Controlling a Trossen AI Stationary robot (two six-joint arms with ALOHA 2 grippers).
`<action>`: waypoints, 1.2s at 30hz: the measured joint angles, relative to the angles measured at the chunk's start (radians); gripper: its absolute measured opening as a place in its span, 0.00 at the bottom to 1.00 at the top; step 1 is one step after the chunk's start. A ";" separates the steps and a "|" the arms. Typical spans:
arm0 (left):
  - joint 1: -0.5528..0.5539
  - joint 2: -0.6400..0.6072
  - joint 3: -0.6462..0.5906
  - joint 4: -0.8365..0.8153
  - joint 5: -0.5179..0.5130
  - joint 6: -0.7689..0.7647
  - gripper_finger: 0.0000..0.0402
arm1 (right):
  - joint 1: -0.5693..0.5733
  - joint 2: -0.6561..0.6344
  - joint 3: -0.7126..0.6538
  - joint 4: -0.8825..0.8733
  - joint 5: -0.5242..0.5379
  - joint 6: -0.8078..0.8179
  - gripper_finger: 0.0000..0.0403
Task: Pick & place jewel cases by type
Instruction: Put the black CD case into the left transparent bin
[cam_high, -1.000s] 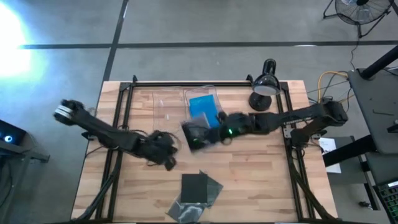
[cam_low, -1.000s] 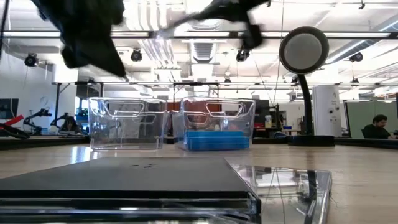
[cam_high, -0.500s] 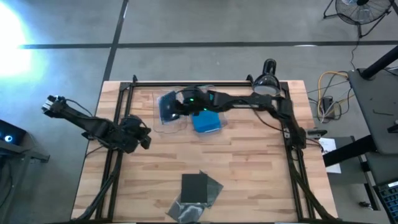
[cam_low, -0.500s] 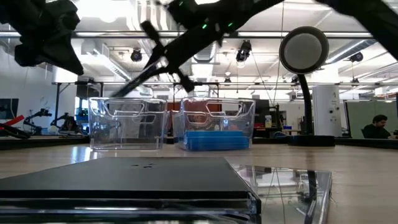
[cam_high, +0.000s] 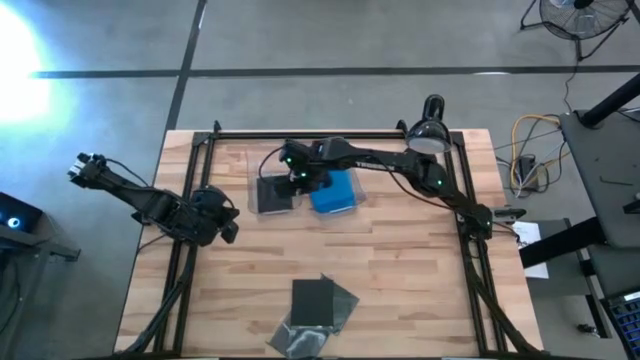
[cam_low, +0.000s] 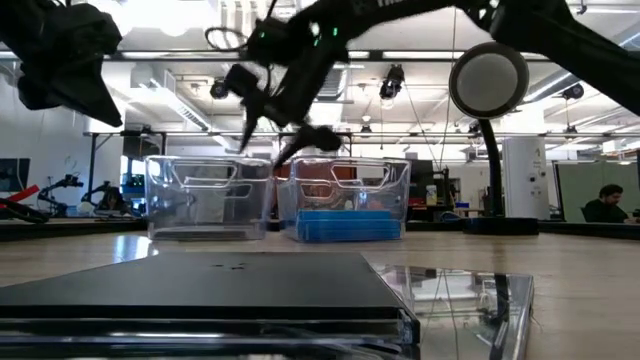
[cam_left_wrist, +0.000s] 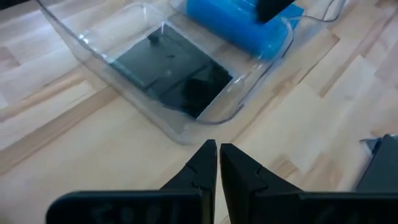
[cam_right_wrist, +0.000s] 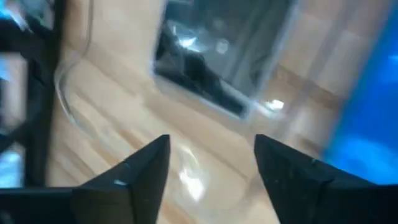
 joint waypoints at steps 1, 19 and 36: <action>0.000 0.000 0.000 -0.002 0.000 0.010 0.01 | 0.008 -0.013 0.025 -0.084 0.014 -0.026 0.61; -0.048 0.227 -0.184 0.893 0.506 0.430 0.01 | 0.599 -0.245 -0.255 -0.136 0.049 0.480 0.71; -0.065 0.822 0.000 0.955 0.636 0.439 0.01 | 0.691 -0.246 -0.690 0.325 0.422 0.864 0.70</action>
